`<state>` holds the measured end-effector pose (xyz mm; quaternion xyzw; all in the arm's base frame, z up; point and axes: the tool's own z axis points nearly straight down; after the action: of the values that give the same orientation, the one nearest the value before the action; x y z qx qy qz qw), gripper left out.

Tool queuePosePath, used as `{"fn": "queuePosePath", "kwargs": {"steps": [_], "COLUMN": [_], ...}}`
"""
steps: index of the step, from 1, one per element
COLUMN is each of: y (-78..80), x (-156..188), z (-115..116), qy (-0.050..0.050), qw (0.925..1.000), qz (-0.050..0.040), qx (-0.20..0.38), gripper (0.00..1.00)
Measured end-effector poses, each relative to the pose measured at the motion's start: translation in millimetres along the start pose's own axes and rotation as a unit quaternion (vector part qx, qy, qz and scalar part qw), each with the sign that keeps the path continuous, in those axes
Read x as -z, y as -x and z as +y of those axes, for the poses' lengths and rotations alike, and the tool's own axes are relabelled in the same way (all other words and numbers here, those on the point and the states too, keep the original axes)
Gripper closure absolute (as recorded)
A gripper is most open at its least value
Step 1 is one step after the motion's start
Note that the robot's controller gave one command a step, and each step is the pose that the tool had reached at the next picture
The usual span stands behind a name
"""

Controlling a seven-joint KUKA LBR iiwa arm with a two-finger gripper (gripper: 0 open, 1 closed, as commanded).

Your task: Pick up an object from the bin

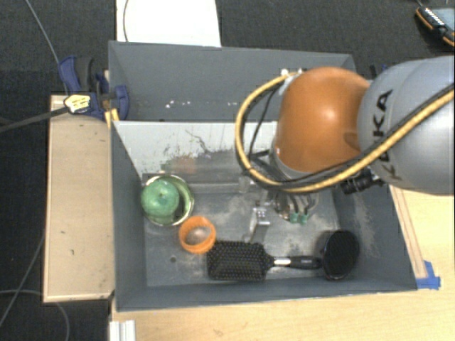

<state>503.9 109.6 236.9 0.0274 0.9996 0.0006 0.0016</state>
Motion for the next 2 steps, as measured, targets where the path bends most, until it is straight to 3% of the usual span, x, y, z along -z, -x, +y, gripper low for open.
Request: {"fn": "queuePosePath", "kwargs": {"steps": [1, 2], "y": [42.2, 11.9], "x": [27, -25], "z": [16, 19], "qy": [0.0, 0.0], "qw": [0.9978, 0.999], "qz": [-0.0004, 0.0006], "qx": [-0.067, 0.046], "gripper": [0.0, 0.0]}}
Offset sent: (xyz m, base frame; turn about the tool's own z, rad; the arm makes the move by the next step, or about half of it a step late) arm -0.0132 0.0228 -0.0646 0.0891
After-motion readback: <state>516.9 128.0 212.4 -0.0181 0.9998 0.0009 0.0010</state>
